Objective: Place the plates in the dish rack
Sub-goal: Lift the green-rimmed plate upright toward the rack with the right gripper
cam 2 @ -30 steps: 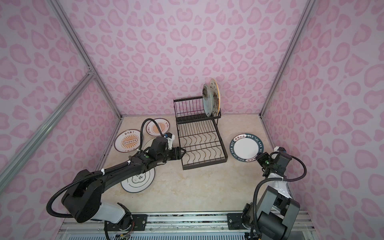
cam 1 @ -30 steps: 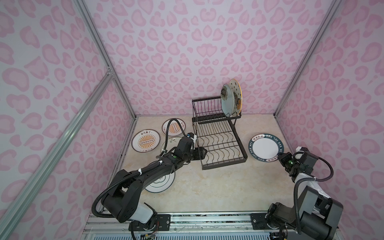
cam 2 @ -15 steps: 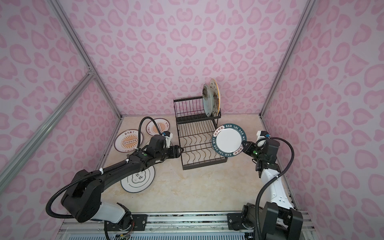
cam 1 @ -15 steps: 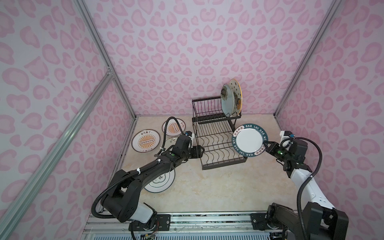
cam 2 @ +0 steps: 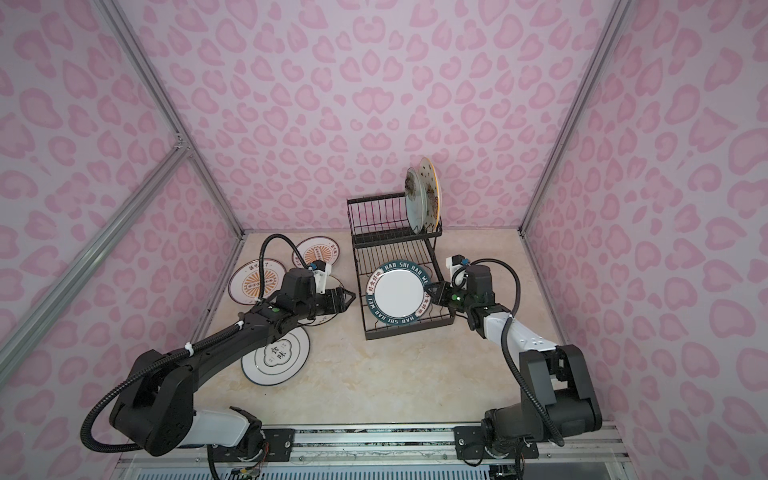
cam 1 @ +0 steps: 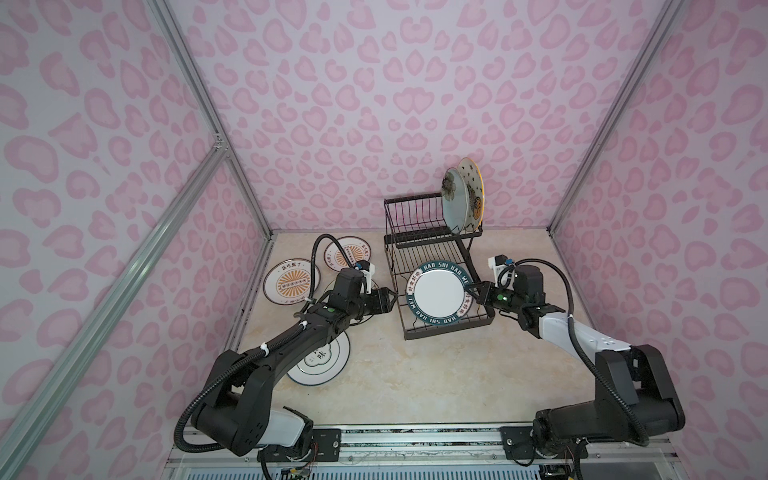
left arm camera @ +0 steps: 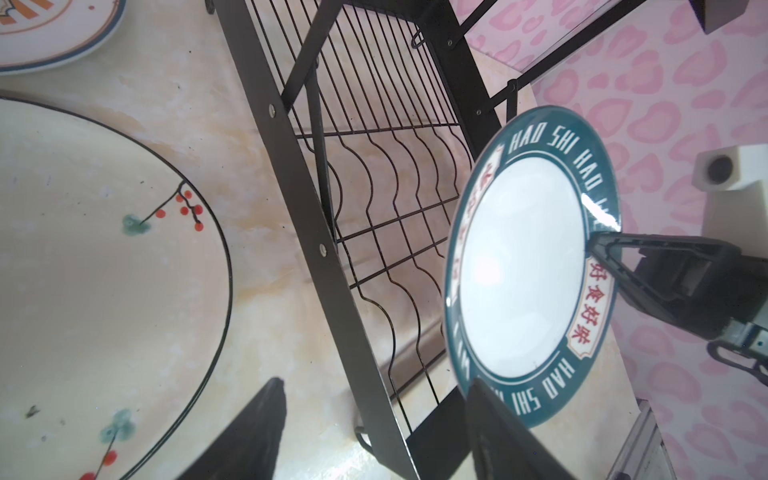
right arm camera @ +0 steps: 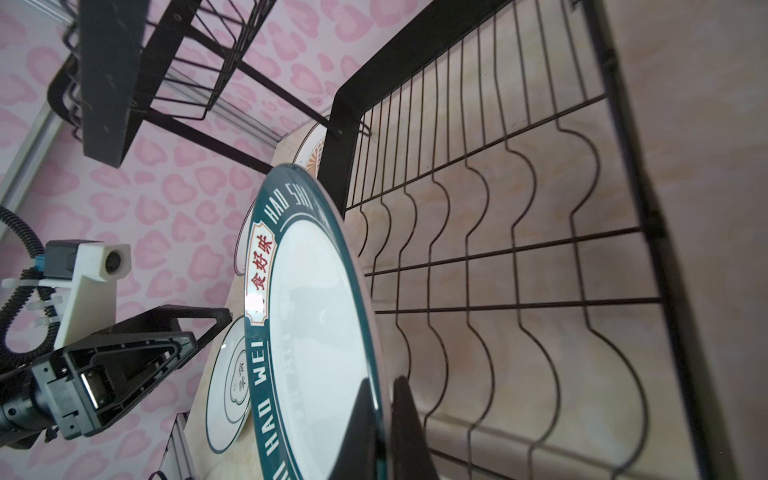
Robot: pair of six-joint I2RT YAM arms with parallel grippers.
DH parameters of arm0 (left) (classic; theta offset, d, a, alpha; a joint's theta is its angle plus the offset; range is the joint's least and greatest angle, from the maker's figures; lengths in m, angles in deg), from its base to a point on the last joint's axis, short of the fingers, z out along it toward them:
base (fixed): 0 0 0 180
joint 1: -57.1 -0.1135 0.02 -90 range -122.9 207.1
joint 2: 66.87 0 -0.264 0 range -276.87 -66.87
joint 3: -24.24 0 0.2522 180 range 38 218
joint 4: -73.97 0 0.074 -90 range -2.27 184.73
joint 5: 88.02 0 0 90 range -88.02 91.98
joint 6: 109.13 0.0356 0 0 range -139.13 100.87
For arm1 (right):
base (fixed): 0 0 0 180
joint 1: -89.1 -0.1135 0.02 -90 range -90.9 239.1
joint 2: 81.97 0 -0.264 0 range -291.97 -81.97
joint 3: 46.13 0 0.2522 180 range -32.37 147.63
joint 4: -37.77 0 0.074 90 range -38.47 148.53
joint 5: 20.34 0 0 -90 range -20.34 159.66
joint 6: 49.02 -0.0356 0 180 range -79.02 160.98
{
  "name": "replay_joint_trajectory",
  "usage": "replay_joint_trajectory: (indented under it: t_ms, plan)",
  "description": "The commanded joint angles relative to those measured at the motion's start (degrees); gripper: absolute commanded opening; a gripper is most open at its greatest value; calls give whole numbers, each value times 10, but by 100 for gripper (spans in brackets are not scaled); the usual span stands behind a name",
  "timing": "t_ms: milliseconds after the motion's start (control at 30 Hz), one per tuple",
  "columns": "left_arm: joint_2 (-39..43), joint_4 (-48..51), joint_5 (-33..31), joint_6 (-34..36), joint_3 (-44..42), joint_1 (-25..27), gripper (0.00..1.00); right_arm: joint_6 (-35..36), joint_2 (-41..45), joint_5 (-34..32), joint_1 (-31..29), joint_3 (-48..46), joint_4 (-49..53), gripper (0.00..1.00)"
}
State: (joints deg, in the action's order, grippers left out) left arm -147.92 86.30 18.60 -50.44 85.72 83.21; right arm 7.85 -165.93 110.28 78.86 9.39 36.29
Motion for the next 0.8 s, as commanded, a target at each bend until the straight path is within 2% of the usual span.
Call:
replay_joint_trajectory:
  t_ms: [0,167,333,767]
  plan:
    - [8,-27,28,1,-2,-5,71,-55,-32,24,-30,8,-115,0]
    - [9,-28,30,-2,-6,-10,71,-93,-78,33,-76,30,-167,0]
    - [14,-27,31,-2,-8,-15,70,-96,-104,29,-107,58,-168,0]
    - [21,-30,47,-5,-10,-24,47,-101,-130,17,-121,66,-176,0]
